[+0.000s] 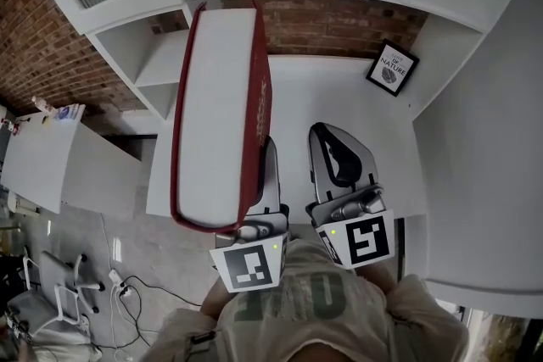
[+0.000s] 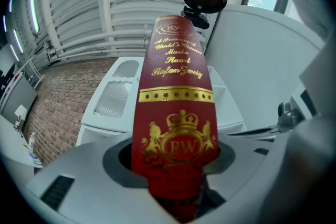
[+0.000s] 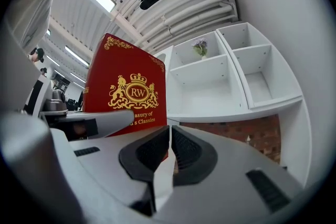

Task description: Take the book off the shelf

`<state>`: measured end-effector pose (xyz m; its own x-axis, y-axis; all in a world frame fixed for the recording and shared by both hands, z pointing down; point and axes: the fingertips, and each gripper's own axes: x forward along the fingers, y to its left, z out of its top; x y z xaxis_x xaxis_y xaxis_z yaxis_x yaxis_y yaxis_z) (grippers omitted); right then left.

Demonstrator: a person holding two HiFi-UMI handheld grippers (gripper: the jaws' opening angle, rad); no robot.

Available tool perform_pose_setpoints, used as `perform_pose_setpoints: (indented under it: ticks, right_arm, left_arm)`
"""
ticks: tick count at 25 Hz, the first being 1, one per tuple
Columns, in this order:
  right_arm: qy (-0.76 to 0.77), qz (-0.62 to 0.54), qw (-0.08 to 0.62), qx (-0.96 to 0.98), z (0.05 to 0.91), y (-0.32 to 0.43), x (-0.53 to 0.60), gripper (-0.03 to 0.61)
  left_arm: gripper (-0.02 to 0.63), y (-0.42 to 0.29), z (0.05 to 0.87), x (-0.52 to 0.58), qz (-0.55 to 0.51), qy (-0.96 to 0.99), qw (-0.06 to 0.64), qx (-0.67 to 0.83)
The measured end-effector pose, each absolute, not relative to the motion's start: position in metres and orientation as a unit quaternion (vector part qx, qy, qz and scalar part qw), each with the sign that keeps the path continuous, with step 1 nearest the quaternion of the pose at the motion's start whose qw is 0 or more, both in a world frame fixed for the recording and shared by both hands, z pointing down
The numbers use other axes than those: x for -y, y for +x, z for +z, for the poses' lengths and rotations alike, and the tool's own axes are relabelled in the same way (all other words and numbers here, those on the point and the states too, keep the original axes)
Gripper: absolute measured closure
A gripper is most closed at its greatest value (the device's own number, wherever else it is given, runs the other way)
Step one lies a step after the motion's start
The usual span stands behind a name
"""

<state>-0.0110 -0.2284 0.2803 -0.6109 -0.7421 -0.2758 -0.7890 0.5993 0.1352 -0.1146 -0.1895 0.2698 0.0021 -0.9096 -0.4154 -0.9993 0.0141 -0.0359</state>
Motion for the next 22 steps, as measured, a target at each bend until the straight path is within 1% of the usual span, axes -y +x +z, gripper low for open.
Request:
perform_pose_setpoints:
  ticks: [9, 15, 19, 22]
  right_arm:
    - [-0.44, 0.135, 0.075, -0.885, 0.288, -0.012, 0.236, 0.555]
    - [-0.437, 0.116, 0.082, -0.888, 0.288, -0.016, 0.238, 0.555]
    - [-0.441, 0.131, 0.079, -0.884, 0.288, -0.015, 0.238, 0.555]
    - [-0.441, 0.101, 0.085, -0.887, 0.29, -0.018, 0.237, 0.555]
  left_arm:
    - [0.365, -0.12, 0.274, 0.201, 0.13, -0.688, 0.15, -0.698]
    - [0.365, -0.122, 0.273, 0.203, 0.129, -0.689, 0.147, -0.698]
    - [0.365, -0.125, 0.271, 0.202, 0.13, -0.688, 0.147, -0.699]
    - [0.365, -0.126, 0.267, 0.201, 0.131, -0.687, 0.152, -0.699]
